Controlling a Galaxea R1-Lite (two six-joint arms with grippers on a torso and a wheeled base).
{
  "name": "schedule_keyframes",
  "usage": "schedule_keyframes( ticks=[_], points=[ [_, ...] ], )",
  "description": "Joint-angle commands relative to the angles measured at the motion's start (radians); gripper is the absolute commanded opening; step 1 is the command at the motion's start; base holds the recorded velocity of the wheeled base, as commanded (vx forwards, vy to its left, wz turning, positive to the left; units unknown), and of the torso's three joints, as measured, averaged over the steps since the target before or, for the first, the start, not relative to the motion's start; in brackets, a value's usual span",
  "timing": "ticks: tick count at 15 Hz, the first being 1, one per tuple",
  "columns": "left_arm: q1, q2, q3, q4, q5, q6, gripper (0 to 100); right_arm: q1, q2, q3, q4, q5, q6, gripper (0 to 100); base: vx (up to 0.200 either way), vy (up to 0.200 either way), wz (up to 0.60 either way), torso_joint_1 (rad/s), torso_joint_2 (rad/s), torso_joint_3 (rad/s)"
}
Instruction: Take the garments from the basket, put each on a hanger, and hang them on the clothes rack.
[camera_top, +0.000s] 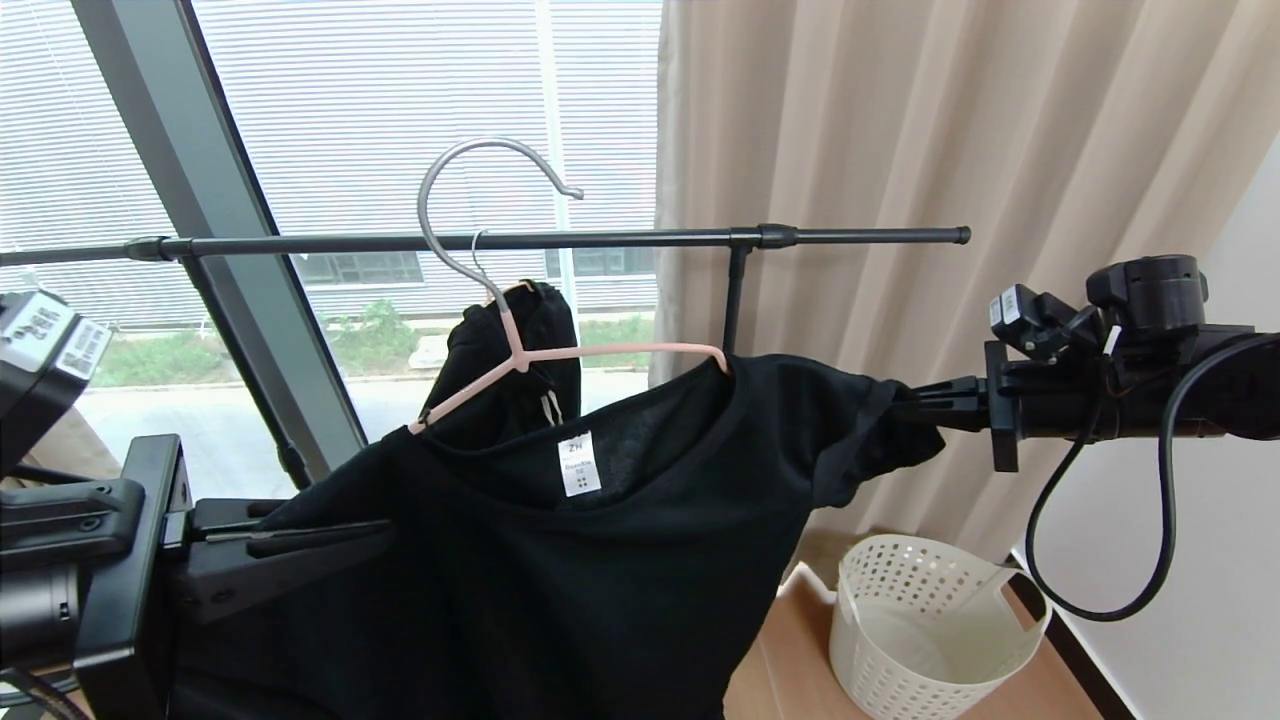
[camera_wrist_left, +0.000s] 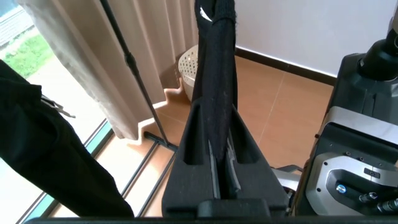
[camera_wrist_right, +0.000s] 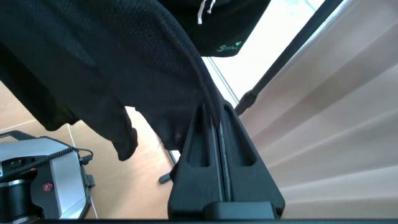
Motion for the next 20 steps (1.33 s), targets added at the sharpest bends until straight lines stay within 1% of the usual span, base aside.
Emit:
schedule_keyframes(
  ticks=[1, 3, 5, 7, 8, 9, 12, 13, 14, 15, 16, 17, 18, 19, 20],
  points=[
    [0.000, 0.015, 0.000, -0.002, 0.001, -0.018, 0, 0.003, -0.014, 0.007, 0.000, 0.000, -0.002, 100, 0.000, 0.000, 0.00, 0.000, 0.00, 0.000],
    [0.009, 0.026, -0.002, -0.004, 0.001, -0.032, 0, 0.005, -0.027, 0.016, 0.000, 0.002, -0.002, 100, 0.000, 0.000, 0.00, 0.000, 0.00, 0.000],
    [0.057, 0.075, -0.008, -0.007, 0.003, -0.044, 0, 0.026, -0.052, 0.036, -0.003, 0.000, -0.003, 100, 0.000, 0.000, 0.00, 0.000, 0.00, 0.000],
    [0.081, 0.112, -0.021, -0.005, 0.009, -0.047, 0, 0.038, -0.078, 0.056, -0.003, 0.000, -0.003, 100, 0.000, 0.000, 0.00, 0.000, 0.00, 0.000],
    [0.089, 0.127, -0.028, -0.007, 0.024, -0.058, 0, 0.044, -0.093, 0.066, -0.005, 0.002, -0.003, 100, 0.000, 0.000, 0.00, 0.000, 0.00, 0.000],
    [0.090, 0.166, -0.046, -0.007, 0.066, -0.104, 0, 0.061, -0.123, 0.086, -0.008, 0.000, -0.003, 100, 0.000, 0.000, 0.00, 0.000, 0.00, 0.000],
    [0.083, 0.250, -0.115, -0.031, 0.144, -0.210, 0, 0.083, -0.169, 0.117, -0.011, 0.000, -0.008, 100, 0.000, 0.000, 0.00, 0.000, 0.00, 0.000],
    [0.075, 0.268, -0.129, -0.041, 0.158, -0.227, 0, 0.086, -0.182, 0.125, -0.011, 0.000, -0.012, 100, 0.000, 0.000, 0.00, 0.000, 0.00, 0.000],
    [0.057, 0.296, -0.150, -0.054, 0.184, -0.251, 0, 0.087, -0.196, 0.129, -0.011, 0.000, -0.012, 100, 0.000, 0.000, 0.00, 0.000, 0.00, 0.000],
    [0.029, 0.345, -0.181, -0.074, 0.239, -0.282, 0, 0.097, -0.205, 0.137, -0.011, 0.000, -0.014, 100, 0.000, 0.000, 0.00, 0.000, 0.00, 0.000],
    [0.021, 0.362, -0.190, -0.080, 0.259, -0.288, 0, 0.097, -0.205, 0.137, -0.011, 0.000, -0.014, 100, 0.000, 0.000, 0.00, 0.000, 0.00, 0.000],
    [-0.002, 0.411, -0.216, -0.093, 0.317, -0.306, 0, 0.097, -0.205, 0.137, -0.011, -0.002, -0.014, 100, 0.000, 0.000, 0.00, 0.000, 0.00, 0.000],
    [-0.014, 0.431, -0.235, -0.093, 0.342, -0.317, 0, 0.097, -0.205, 0.136, -0.011, -0.002, -0.014, 100, 0.000, 0.000, 0.00, 0.000, 0.00, 0.000],
    [-0.048, 0.492, -0.288, -0.091, 0.388, -0.363, 0, 0.098, -0.205, 0.134, -0.013, -0.005, -0.014, 100, 0.000, 0.000, 0.00, 0.000, 0.00, 0.000],
    [-0.068, 0.532, -0.324, -0.091, 0.425, -0.383, 0, 0.097, -0.204, 0.134, -0.011, -0.006, -0.014, 100, 0.000, 0.000, 0.00, 0.000, 0.00, 0.000]
  ],
)
